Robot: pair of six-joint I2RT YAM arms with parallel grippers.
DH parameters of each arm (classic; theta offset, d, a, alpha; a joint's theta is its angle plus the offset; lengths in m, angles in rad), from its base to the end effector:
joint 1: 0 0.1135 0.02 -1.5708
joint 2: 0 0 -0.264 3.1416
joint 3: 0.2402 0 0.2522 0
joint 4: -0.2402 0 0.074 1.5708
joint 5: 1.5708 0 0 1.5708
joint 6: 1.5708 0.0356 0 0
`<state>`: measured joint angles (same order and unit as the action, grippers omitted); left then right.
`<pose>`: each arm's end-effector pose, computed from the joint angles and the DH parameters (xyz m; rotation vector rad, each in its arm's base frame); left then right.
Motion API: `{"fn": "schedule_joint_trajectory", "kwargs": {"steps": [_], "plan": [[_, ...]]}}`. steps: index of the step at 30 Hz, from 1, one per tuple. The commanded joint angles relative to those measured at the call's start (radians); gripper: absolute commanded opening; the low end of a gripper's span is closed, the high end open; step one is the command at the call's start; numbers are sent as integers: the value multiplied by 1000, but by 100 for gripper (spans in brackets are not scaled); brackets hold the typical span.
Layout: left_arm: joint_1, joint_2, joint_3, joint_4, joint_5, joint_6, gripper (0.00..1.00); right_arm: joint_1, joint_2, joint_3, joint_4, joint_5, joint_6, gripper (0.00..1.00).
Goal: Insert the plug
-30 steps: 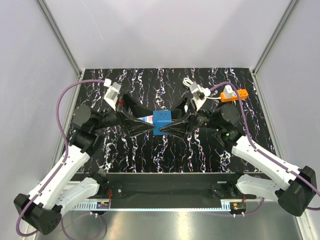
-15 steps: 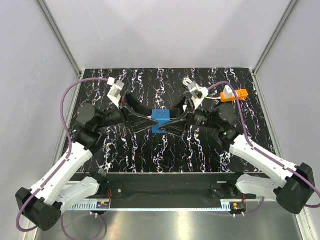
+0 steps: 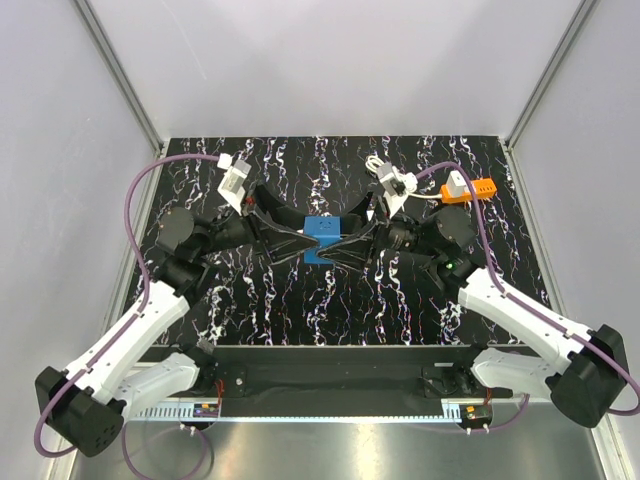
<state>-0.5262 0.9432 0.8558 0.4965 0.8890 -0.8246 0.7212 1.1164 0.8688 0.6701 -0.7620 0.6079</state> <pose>0.1614 -0.1257 0.4039 0.6996 1.3486 -1.6283 0.1695 0.1817 0.3897 -0.8269 1.1802 1.5544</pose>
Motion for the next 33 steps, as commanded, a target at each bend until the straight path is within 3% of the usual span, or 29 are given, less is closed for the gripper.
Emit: {"fn": "schedule_joint_trajectory", "kwargs": {"steps": [1, 5, 8, 10, 18, 30, 33], "plan": [[-44, 20, -15, 43, 24, -30, 70, 12, 26, 10, 59, 18, -7, 0], [-43, 31, -17, 59, 25, -47, 73, 12, 33, 12, 60, 12, -7, 0], [-44, 42, -18, 73, 48, -53, 63, 14, 33, 10, 62, 13, -7, 0], [-44, 45, -21, 74, 51, -57, 61, 12, 30, 7, 62, 16, -8, 0], [-43, 34, -6, 31, 83, -28, 76, 9, 7, 7, 66, 18, -16, 0], [-43, 29, 14, -85, 85, 41, 76, 6, -1, 15, 72, 9, -13, 0], [-43, 17, 9, -102, 58, 70, 82, 4, -6, 16, 66, 3, -11, 0]]}}
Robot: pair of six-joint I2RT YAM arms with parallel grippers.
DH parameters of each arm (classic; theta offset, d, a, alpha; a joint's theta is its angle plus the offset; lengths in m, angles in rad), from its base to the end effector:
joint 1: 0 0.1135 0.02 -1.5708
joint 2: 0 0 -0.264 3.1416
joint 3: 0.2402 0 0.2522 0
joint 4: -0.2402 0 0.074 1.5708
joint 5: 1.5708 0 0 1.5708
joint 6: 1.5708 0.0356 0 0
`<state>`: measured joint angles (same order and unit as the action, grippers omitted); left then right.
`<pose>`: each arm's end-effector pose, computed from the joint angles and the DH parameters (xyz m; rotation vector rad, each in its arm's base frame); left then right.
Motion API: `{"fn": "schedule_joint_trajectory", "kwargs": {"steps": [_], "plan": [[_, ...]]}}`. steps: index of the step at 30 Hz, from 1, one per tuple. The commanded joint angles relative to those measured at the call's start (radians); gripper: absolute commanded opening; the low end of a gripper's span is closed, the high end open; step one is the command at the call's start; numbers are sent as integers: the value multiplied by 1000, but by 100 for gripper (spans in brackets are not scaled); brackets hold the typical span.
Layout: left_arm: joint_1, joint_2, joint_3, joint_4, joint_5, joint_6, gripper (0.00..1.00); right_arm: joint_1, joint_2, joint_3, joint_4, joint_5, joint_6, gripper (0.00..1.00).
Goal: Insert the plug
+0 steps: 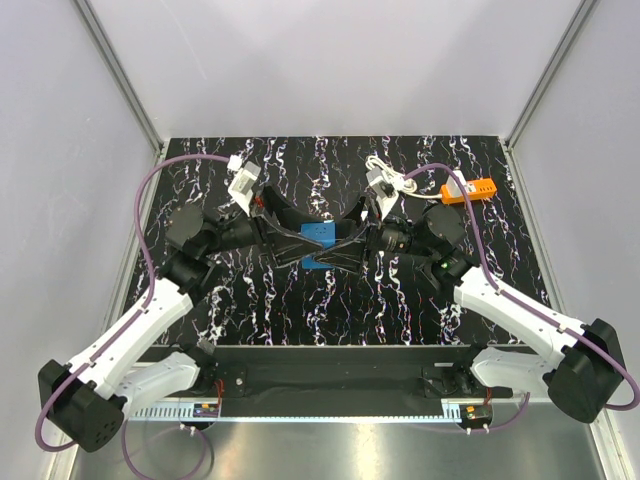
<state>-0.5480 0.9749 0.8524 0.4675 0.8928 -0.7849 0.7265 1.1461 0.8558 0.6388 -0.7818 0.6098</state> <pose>0.1673 -0.1346 0.3942 0.7231 1.3919 -1.6278 0.1750 0.1891 0.3753 -0.8433 1.2595 1.5779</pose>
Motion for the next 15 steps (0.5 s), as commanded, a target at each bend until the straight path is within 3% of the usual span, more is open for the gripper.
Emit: {"fn": "schedule_joint_trajectory", "kwargs": {"steps": [1, 15], "plan": [[-21, -18, 11, -73, 49, 33, 84, -1, -37, 29, 96, 21, -13, 0], [-12, 19, 60, -92, 58, 39, 88, -1, -36, 31, 131, -10, 8, 0]]}}
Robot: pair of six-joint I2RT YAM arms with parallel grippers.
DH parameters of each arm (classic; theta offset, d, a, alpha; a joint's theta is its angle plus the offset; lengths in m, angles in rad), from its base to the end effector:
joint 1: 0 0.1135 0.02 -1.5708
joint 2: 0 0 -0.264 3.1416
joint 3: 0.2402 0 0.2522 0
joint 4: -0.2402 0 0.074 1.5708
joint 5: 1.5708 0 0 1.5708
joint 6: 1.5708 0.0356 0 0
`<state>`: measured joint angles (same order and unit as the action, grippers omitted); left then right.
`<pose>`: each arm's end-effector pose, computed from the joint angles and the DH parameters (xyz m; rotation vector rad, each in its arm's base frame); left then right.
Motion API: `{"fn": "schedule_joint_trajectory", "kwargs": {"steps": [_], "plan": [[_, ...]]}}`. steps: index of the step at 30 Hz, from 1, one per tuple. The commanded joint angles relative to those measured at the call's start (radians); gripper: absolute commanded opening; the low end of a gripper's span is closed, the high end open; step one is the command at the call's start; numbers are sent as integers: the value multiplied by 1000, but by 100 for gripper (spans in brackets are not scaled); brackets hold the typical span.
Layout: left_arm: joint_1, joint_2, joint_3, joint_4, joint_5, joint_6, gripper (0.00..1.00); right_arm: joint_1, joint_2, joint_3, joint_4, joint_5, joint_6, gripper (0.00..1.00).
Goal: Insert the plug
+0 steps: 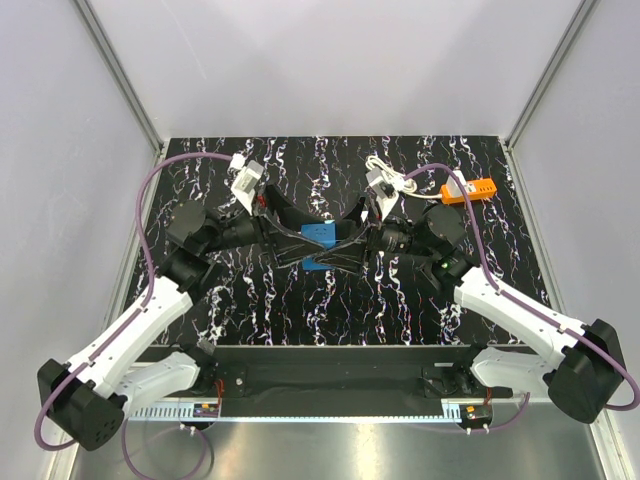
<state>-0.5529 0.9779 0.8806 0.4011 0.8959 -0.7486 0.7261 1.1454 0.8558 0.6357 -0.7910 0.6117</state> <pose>0.1675 -0.1360 0.3971 0.7392 1.4147 -1.6124 0.1747 0.1890 0.3751 -0.8513 1.2619 1.5838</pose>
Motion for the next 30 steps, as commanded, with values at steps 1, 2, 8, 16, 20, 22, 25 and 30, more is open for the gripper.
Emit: {"fn": "schedule_joint_trajectory", "kwargs": {"steps": [1, 2, 8, 16, 20, 22, 25, 30], "plan": [[-2, 19, 29, -19, 55, -3, 88, -1, -35, 31, 139, -5, 8, 0], [-1, 24, 29, -13, 57, -6, 88, -1, -35, 31, 139, -8, 8, 0], [8, 44, 26, 56, 92, -55, 86, -2, -38, 31, 142, -7, 6, 0], [25, 35, -6, 172, 95, -152, 79, -11, -41, 25, 130, 3, -1, 0], [33, 39, -19, 242, 84, -204, 76, -10, -32, 20, 151, -2, 14, 0], [33, 42, -26, 265, 75, -218, 75, -11, -30, 20, 157, -2, 19, 0], [33, 45, -34, 295, 64, -241, 73, -10, -29, 20, 157, -1, 19, 0], [33, 45, -42, 317, 44, -250, 59, -10, -16, 19, 173, 3, 29, 0]]}}
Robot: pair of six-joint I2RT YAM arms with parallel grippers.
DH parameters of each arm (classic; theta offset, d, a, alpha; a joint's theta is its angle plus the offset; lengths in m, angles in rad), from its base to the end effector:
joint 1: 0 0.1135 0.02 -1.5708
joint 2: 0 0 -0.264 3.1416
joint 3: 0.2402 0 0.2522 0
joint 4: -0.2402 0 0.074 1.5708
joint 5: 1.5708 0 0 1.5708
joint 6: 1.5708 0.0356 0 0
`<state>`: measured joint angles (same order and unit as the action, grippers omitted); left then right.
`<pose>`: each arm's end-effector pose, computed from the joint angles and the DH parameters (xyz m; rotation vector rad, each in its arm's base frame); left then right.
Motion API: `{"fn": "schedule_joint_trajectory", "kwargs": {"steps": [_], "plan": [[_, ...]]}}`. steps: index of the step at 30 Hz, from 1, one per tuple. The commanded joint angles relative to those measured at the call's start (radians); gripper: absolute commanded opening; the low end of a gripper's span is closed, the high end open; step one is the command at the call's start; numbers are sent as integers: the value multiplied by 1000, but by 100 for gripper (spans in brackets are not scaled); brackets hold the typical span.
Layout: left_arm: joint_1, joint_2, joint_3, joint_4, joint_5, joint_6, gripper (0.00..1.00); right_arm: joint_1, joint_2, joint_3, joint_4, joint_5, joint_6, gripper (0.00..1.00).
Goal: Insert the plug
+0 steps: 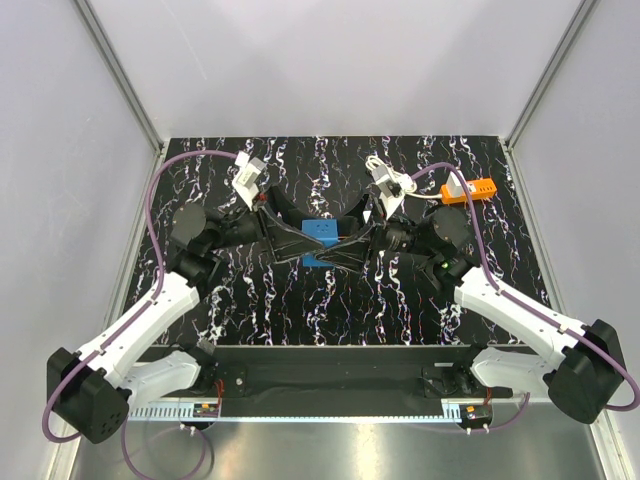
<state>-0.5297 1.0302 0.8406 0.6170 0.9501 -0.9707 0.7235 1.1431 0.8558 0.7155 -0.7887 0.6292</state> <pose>0.1771 -0.1373 0.3919 0.6903 1.4148 -1.7657 0.1726 0.1861 0.3830 -0.8467 1.1817 1.5844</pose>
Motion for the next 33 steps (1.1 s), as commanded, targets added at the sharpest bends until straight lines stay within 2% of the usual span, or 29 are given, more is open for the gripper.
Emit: {"fn": "schedule_joint_trajectory", "kwargs": {"steps": [1, 2, 4, 5, 6, 7, 8, 11, 12, 14, 15, 19, 25, 28, 29, 30, 33], "plan": [[10, -9, -3, 99, -13, -26, 54, -7, -13, 19, 93, 0, 15, 0], [10, -7, -3, 98, -16, -25, 38, -9, -6, 19, 93, 0, 17, 0], [10, -12, 0, 75, -20, -8, 24, -7, -2, 17, 90, 9, 23, 1], [10, -13, 0, 64, -19, 1, 9, -9, 1, 17, 85, 11, 24, 9], [10, -18, 8, 25, -20, 25, 1, -9, 1, 19, 73, 20, 24, 17], [10, -19, 14, -8, -20, 49, 0, -10, 1, 20, 65, 25, 24, 21], [10, -25, 20, -46, -27, 75, 0, -10, 0, 20, 61, 26, 26, 32], [11, -51, 37, -198, -69, 177, 0, -15, -11, 20, 19, 37, 20, 53], [11, -58, 47, -251, -85, 214, 0, -16, -14, 17, -8, 40, 12, 64], [13, -67, 54, -279, -91, 233, 0, -18, -29, 9, -40, 43, -5, 73], [13, -68, 66, -322, -100, 256, 0, -24, -34, -6, -63, 45, -9, 81], [13, -53, 104, -450, -126, 334, 0, -36, -83, -35, -108, 39, -23, 98], [13, -36, 161, -643, -246, 444, 0, -55, -176, -44, -264, 89, -86, 100], [13, 1, 225, -816, -391, 520, 0, -78, -221, -43, -398, 179, -129, 99], [13, 17, 250, -870, -504, 524, 0, -94, -230, -34, -477, 213, -141, 99], [13, 66, 314, -1002, -560, 517, 0, -101, -235, -28, -520, 306, -169, 99], [13, 199, 449, -1203, -652, 567, 0, -128, -218, 18, -700, 575, -212, 95]]}}
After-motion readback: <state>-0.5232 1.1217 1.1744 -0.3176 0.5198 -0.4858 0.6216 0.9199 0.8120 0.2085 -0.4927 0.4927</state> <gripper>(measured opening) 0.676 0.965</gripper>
